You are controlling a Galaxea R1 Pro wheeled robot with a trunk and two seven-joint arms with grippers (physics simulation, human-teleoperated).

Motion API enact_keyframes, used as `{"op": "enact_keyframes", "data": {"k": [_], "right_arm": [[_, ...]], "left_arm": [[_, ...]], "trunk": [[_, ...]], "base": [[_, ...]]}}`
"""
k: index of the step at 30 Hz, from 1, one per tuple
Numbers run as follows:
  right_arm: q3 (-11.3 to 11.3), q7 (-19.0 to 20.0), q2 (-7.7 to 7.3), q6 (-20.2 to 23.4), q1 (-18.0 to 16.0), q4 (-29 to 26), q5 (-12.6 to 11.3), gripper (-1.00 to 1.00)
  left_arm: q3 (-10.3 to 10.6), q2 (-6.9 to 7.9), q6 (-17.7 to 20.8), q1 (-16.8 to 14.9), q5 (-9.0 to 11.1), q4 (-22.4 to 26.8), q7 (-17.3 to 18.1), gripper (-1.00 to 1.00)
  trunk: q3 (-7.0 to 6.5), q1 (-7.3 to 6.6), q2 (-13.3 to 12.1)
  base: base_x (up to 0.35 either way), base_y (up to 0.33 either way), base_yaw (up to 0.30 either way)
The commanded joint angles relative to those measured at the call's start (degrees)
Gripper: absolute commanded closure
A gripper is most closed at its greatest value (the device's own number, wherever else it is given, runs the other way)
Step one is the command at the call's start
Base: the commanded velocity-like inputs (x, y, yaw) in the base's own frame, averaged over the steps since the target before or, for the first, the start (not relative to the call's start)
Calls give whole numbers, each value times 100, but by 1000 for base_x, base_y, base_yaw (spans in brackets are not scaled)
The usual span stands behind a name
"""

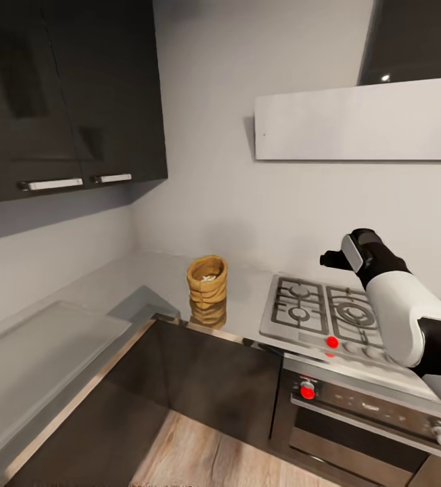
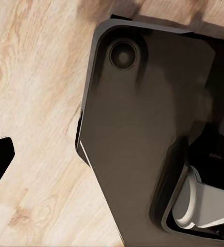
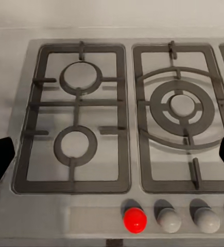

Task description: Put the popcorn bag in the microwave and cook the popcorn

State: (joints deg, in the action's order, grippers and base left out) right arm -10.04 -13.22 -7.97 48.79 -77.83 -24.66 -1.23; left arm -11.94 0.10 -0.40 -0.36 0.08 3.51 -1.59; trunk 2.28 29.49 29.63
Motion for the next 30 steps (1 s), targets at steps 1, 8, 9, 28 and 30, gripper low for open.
{"op": "enact_keyframes", "data": {"k": [1,8,9,28,30], "right_arm": [[-23,-23,2,19,-4,-9,-17,-100],[-16,-23,6,16,-4,-12,-17,-100],[-15,-24,6,16,-4,-12,-17,-100],[-18,-56,15,618,-4,-441,-9,-100],[-17,-59,15,629,-4,-442,-9,-100]], "left_arm": [[-19,-1,-4,-4,1,1,-8,-100],[-13,-1,-4,-3,1,1,-8,-100],[-12,-1,-4,-5,1,1,-8,-100],[-10,-1,-4,-5,1,1,-8,-100],[-10,-1,-4,-6,1,1,-7,-100]], "trunk": [[11,3,11],[11,3,11],[12,3,11],[79,3,11],[87,3,11]], "base": [[0,0,276],[0,0,276],[0,0,276],[0,0,273],[0,0,270]]}}
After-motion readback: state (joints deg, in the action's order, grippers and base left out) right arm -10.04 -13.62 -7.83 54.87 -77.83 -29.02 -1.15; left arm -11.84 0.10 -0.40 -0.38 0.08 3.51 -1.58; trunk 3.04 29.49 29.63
